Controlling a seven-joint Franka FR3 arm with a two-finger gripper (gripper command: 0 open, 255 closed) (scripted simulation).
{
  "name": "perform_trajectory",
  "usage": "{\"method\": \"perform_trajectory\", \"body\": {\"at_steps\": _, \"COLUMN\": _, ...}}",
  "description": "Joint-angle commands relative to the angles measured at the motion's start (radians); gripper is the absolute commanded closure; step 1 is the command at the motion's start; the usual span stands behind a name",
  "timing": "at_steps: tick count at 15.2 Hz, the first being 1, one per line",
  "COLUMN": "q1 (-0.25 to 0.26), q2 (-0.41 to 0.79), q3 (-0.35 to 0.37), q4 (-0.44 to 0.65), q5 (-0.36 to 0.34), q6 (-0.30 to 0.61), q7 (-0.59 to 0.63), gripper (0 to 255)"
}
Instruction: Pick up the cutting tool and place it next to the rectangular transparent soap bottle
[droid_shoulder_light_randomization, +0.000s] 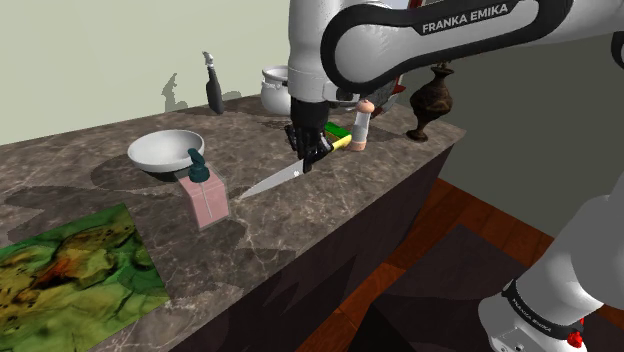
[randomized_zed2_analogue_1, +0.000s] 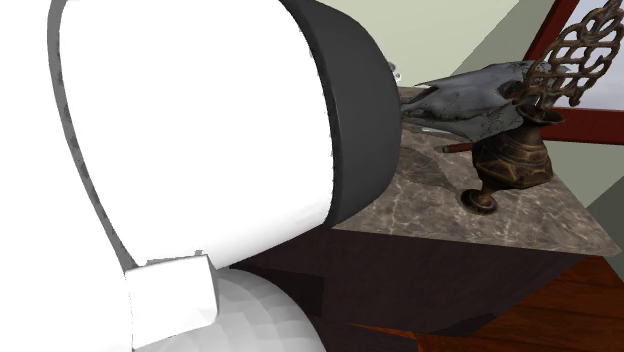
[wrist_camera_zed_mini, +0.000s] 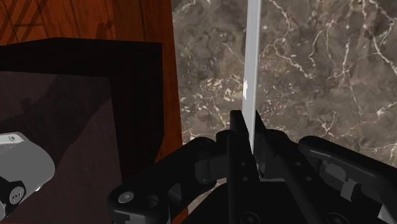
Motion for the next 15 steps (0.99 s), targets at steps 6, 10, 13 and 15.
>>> {"method": "perform_trajectory", "body": {"at_steps": 6, "q1": 0.002, "q2": 0.023, "q3": -0.001, "q4": -0.07, "q5": -0.013, "q6": 0.091, "q7": 0.01, "gripper": 255}}
{"method": "perform_trajectory", "body": {"at_steps": 10, "q1": 0.003, "q2": 0.041, "q3": -0.003, "q4": -0.103, "q5": -0.024, "q6": 0.14, "q7": 0.018, "gripper": 255}}
{"method": "perform_trajectory", "body": {"at_steps": 13, "q1": 0.005, "q2": 0.057, "q3": -0.004, "q4": -0.126, "q5": -0.033, "q6": 0.177, "q7": 0.025, "gripper": 255}}
{"method": "perform_trajectory", "body": {"at_steps": 15, "q1": 0.006, "q2": 0.069, "q3": -0.006, "q4": -0.14, "q5": -0.04, "q6": 0.202, "q7": 0.03, "gripper": 255}}
